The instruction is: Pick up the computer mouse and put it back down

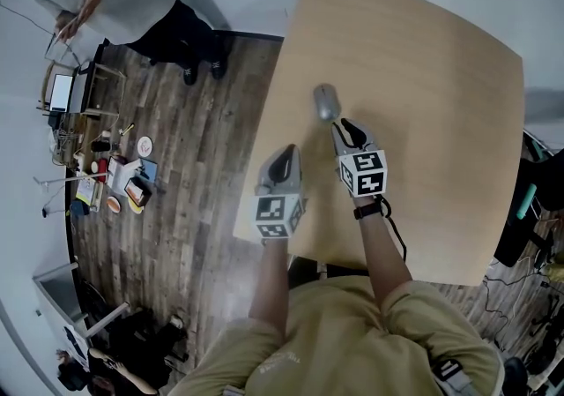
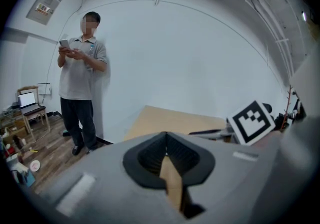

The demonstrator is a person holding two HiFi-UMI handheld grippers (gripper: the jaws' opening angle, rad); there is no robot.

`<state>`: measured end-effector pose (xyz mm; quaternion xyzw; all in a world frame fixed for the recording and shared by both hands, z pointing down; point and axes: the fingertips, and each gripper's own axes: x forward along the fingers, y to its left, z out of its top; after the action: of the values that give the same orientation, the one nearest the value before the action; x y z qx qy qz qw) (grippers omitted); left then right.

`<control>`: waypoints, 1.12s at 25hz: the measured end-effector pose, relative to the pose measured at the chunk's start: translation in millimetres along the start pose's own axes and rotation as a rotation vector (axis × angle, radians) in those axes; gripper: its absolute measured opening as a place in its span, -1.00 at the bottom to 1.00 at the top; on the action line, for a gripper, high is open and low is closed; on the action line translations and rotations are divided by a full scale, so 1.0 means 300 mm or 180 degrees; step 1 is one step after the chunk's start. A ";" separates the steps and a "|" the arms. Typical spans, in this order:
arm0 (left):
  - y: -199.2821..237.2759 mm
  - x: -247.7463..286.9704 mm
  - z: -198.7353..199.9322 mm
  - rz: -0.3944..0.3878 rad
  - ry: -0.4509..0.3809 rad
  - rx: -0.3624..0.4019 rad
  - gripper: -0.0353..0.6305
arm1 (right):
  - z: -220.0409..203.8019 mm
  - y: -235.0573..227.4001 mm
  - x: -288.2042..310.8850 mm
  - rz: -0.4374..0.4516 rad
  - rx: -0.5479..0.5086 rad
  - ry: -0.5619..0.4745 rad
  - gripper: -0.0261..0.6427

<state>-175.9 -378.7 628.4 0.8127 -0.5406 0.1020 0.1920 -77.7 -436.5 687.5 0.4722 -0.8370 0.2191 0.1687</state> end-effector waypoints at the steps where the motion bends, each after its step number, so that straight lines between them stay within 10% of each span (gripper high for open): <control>1: 0.003 0.009 -0.005 0.0002 0.0004 -0.0018 -0.89 | -0.010 -0.012 0.034 -0.0021 0.0001 0.0057 -0.59; 13: 0.084 0.075 -0.094 0.0167 0.0129 -0.0132 -0.89 | -0.137 -0.126 0.384 -0.0172 -0.0019 0.0590 0.25; 28: 0.127 0.011 -0.085 0.0251 0.0086 -0.0244 -0.89 | -0.143 -0.138 0.445 -0.0432 -0.0144 0.0772 -0.02</control>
<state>-208.4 -383.8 660.5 0.7813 -0.5731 0.0997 0.2261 -105.2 -528.6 797.6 0.4939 -0.7813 0.2437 0.2937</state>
